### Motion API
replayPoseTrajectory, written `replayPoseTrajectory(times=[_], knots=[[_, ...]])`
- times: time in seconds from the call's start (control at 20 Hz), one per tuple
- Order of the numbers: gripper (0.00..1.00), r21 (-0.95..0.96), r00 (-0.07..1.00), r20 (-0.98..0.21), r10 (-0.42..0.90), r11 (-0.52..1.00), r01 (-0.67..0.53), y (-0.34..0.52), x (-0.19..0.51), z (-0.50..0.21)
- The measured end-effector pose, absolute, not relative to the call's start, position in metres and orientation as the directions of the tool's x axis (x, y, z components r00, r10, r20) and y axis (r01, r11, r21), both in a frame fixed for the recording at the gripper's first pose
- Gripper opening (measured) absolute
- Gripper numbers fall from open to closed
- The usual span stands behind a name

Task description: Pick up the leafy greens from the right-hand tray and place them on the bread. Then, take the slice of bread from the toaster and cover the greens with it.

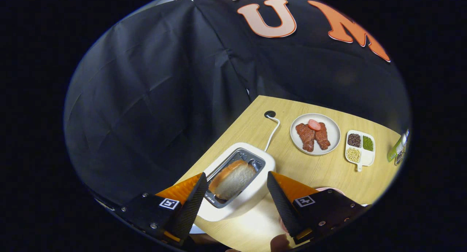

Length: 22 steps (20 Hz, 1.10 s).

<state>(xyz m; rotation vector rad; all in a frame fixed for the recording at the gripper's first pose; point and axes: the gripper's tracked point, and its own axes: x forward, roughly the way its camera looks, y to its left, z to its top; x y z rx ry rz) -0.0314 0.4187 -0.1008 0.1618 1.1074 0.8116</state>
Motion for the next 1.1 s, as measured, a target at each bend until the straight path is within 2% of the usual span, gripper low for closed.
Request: replayPoseTrajectory(times=[0.25,0.4,0.75,0.95,1.05,1.1], knots=[[0.98,0.485,0.154,-0.757,0.635,0.704,-0.519,0.442,-0.034,-0.112],[0.98,0.503,0.089,-0.78,0.619,0.707,-0.497,0.447,-0.047,-0.125],[0.96,0.495,0.061,-0.807,0.588,0.729,-0.473,0.444,-0.045,-0.144],[0.81,0.544,0.048,-0.793,0.607,0.742,-0.392,0.439,-0.045,-0.143],[0.71,0.546,0.043,-0.796,0.604,0.747,-0.38,0.432,-0.047,-0.145],[0.61,0.552,0.034,-0.795,0.605,0.746,-0.372,0.43,-0.05,-0.146]])
